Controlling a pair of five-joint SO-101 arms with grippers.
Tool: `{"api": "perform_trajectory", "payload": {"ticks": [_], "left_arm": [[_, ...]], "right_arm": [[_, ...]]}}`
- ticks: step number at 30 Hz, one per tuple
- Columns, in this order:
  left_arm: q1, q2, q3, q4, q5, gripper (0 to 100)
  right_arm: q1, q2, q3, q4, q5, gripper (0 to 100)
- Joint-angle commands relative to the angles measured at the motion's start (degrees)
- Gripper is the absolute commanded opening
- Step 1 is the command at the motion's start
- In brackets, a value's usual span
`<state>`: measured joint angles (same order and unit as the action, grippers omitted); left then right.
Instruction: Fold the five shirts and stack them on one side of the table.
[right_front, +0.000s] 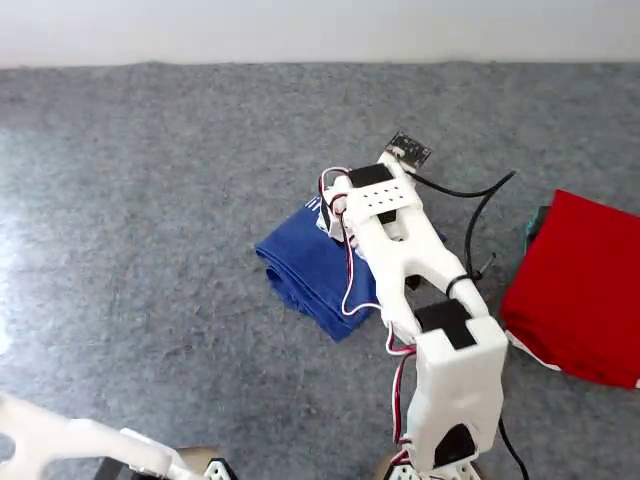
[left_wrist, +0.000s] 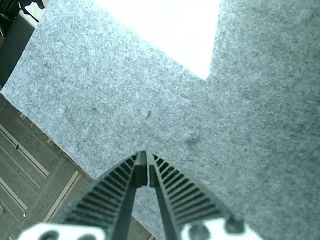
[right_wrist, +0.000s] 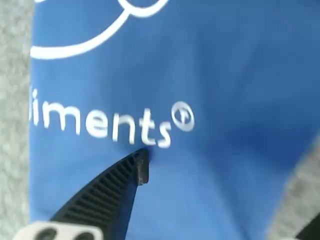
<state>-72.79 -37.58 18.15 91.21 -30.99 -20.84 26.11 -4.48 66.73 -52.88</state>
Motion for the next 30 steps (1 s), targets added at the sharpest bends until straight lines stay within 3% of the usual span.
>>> {"api": "perform_trajectory", "payload": {"ticks": [1, 4, 9, 15, 20, 30], "left_arm": [[0.09, -1.05, -2.42, -1.05, -0.7, 2], [0.09, -1.05, -2.33, -1.05, -0.7, 2], [0.09, -1.05, -2.24, -1.05, -0.7, 2], [0.09, -1.05, -2.33, -1.05, -0.7, 2], [0.09, -1.05, -2.33, -1.05, -0.7, 2], [0.26, -0.88, -2.15, -2.64, -1.93, 2]], "right_arm": [[0.4, 2.24, -0.44, -4.44, -0.35, 42.3], [0.84, 4.7, -0.44, -4.62, -0.35, 30.3], [2.68, 6.55, -0.79, -3.03, 0.0, 0.6], [4.79, 4.0, -8.09, 7.87, 10.29, 1.4], [8.4, -3.21, -13.19, 16.84, 24.7, 0.9], [16.92, -20.7, -13.71, 33.71, 45.1, 0.9]]}}
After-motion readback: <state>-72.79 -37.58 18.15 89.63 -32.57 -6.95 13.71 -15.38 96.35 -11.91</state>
